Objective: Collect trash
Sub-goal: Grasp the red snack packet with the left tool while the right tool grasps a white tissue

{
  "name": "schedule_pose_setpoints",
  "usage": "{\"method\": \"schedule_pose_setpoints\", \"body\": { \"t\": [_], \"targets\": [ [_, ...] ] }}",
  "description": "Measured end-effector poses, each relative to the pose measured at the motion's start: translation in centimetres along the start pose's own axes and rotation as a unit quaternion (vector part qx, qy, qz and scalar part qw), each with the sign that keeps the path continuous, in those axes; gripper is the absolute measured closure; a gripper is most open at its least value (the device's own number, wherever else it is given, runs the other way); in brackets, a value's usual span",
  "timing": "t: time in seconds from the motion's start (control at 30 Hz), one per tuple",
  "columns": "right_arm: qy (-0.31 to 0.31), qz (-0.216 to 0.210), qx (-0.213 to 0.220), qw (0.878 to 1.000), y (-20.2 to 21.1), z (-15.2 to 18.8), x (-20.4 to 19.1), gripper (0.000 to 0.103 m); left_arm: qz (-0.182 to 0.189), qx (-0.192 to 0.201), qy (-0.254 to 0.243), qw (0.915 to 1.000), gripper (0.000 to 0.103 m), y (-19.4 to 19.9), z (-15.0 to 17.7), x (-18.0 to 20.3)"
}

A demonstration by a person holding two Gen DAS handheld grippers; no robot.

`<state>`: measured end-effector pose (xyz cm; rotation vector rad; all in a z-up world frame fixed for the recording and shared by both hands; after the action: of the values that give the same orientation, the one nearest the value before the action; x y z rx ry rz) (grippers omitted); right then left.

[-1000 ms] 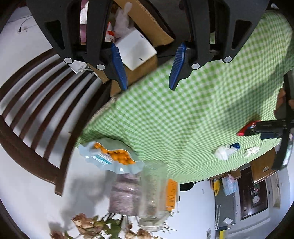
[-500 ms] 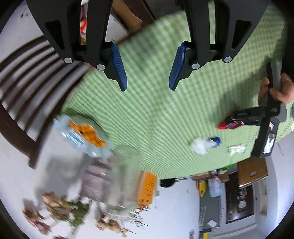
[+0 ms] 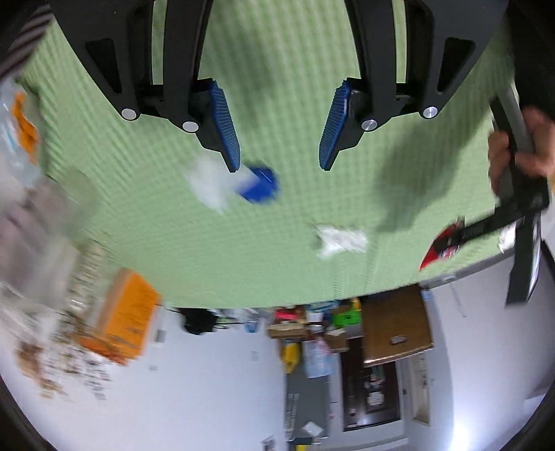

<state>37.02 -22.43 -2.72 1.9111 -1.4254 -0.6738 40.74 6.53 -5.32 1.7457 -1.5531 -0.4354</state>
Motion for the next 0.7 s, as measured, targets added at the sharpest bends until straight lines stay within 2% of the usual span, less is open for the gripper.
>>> {"method": "schedule_pose_setpoints", "body": {
  "t": [0.07, 0.17, 0.37, 0.53, 0.6, 0.67, 0.7],
  "targets": [
    [-0.002, -0.027, -0.012, 1.000, -3.2, -2.9, -2.1, 0.057, -0.008, -0.011, 0.030, 0.9995, 0.053, -0.5, -0.2, -2.1],
    [-0.009, -0.045, -0.039, 0.998, -7.9, -5.8, -4.6, 0.057, 0.003, -0.021, 0.056, 0.9982, 0.053, -1.2, -0.2, -3.6],
    [-0.006, -0.032, -0.071, 0.997, -15.3, -9.1, -8.0, 0.057, -0.007, -0.014, 0.078, 0.9968, 0.053, -1.4, -0.9, -6.0],
    [-0.002, -0.009, -0.103, 0.995, -19.6, -9.3, -8.8, 0.057, -0.016, -0.013, 0.084, 0.9962, 0.053, -1.7, -0.5, -5.9],
    [-0.003, -0.010, -0.110, 0.994, -20.2, -8.8, -8.7, 0.084, -0.021, -0.010, 0.074, 0.9970, 0.053, -1.9, -0.5, -5.6],
    [-0.003, -0.016, -0.103, 0.995, -19.6, -8.2, -8.7, 0.094, -0.023, -0.011, 0.064, 0.9976, 0.053, -2.1, -0.4, -5.3],
    [0.001, -0.018, -0.105, 0.994, -19.2, -7.8, -8.8, 0.096, -0.024, -0.012, 0.060, 0.9979, 0.053, -2.2, -0.4, -5.1]
  ]
}}
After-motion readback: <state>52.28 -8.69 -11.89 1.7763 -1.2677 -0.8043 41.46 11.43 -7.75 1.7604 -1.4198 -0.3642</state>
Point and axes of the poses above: each gripper's, at about its wrist camera, not at the fingertips, and y roughly against the way its jaws point, x to its right, z to its underside, the point moved 6 cm from there along -y, roughly the way its jaws point, and after that the axes turned 5 degrees about -x, right-handed, at the moved point
